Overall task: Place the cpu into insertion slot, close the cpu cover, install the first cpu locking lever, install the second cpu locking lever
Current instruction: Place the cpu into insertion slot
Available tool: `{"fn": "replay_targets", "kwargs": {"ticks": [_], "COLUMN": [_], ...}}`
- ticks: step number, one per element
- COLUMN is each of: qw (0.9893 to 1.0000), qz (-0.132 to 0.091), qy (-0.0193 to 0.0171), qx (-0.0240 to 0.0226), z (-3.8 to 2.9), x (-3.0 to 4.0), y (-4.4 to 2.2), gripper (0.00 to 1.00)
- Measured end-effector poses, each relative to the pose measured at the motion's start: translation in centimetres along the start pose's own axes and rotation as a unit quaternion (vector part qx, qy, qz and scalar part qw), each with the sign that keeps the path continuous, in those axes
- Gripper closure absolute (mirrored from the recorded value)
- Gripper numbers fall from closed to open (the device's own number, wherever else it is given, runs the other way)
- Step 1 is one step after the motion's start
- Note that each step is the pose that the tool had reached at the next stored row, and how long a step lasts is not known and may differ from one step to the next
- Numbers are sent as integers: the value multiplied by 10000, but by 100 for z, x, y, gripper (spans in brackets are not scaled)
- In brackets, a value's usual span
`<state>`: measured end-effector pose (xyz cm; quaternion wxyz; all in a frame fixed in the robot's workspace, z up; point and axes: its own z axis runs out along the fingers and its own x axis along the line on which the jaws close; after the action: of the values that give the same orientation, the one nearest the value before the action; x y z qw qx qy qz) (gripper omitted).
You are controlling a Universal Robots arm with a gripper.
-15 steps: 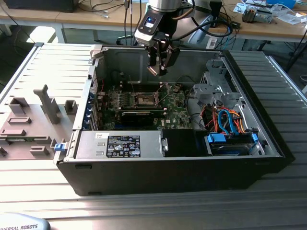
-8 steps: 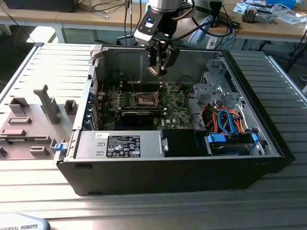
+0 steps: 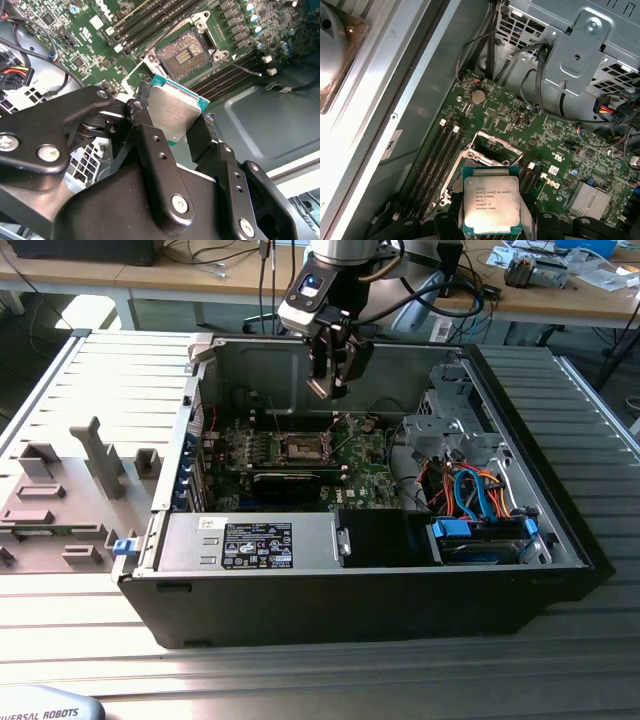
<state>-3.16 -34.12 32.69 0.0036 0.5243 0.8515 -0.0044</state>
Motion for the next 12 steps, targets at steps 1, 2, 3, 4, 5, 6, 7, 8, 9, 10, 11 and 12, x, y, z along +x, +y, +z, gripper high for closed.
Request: {"fn": "replay_targets", "kwargs": {"ticks": [1,2,3,4,5,6,7,8,9,10,11,12], "qw": [10000,10000,9999,9998,9997,9996,9996,9996,9996,9996,9996,9996], "qz": [11,23,35,49,62,81,88,95,104,113,126,133], "qy": [-33,-79,-128,-183,-213,-227,-228,-229,-229,-229,-229,-228], "qx": [17,40,65,93,108,116,117,118,118,118,119,119], "z": [0,-1,-1,0,0,3,3,3,4,4,4,5], "x": [0,-1,-1,-1,0,-1,-1,-1,-1,0,0,0], "y": [0,0,0,0,0,0,0,0,0,0,0,0], "gripper": [46,46,46,46,46,46,46,46,46,46,46,46]}}
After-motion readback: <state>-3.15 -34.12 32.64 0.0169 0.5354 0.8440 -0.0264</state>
